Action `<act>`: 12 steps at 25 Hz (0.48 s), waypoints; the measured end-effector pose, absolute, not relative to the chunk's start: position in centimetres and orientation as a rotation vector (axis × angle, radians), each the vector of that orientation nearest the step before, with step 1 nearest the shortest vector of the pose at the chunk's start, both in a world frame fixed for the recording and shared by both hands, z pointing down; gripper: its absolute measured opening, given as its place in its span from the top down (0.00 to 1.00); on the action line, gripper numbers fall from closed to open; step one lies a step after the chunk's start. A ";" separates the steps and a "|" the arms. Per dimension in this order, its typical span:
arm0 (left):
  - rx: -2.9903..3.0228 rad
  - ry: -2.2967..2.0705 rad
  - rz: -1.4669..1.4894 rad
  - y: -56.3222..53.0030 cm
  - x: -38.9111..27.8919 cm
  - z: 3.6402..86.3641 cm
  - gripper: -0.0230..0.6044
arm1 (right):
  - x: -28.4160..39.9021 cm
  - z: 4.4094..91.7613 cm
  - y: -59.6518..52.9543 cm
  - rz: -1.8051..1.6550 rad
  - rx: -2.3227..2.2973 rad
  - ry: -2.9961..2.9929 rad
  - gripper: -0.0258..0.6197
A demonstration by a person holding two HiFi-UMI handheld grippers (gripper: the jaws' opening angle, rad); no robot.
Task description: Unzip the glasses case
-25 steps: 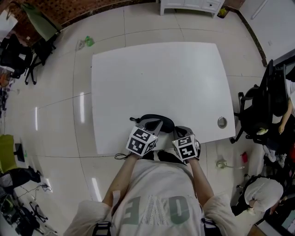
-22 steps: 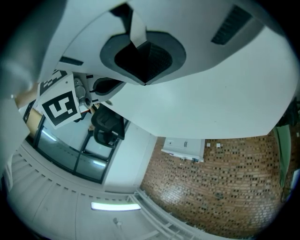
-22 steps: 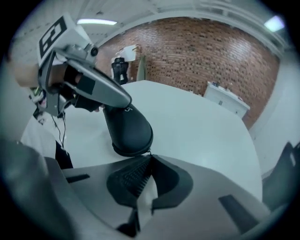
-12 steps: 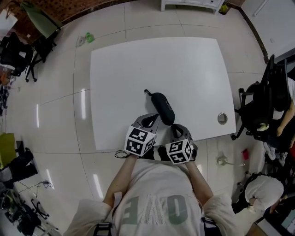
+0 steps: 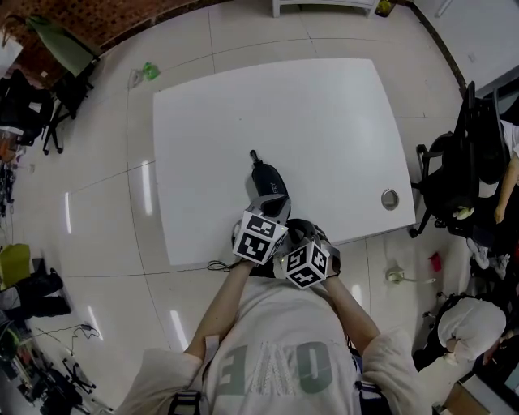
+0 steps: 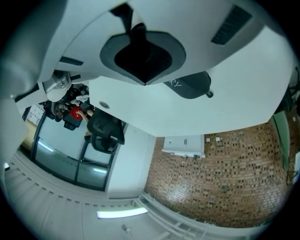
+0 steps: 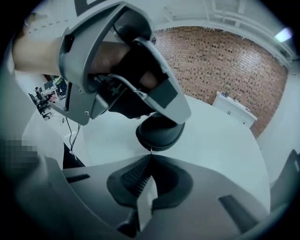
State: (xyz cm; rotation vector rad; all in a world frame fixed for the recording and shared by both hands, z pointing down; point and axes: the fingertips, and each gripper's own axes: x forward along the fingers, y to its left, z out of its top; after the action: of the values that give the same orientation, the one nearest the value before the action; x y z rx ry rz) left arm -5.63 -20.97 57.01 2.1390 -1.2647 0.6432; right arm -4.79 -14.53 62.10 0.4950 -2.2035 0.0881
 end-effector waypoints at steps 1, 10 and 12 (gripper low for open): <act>2.139 -1.258 0.650 -21.0 -5.5 57.1 0.97 | -4.4 62.1 -15.0 0.100 0.509 -2.200 0.96; 2.107 -1.233 0.549 -20.9 -4.9 57.1 0.97 | -3.9 62.4 -20.8 -0.017 0.440 -2.188 0.96; 2.105 -1.230 0.546 -21.0 -4.6 57.2 0.97 | -3.9 62.4 -21.8 -0.014 0.457 -2.188 0.96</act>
State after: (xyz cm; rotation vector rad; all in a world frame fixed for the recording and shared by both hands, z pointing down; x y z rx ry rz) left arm -4.62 -20.98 57.15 2.1050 -1.2296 0.5460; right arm -3.93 -21.82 62.40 0.4573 -2.1881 -0.0135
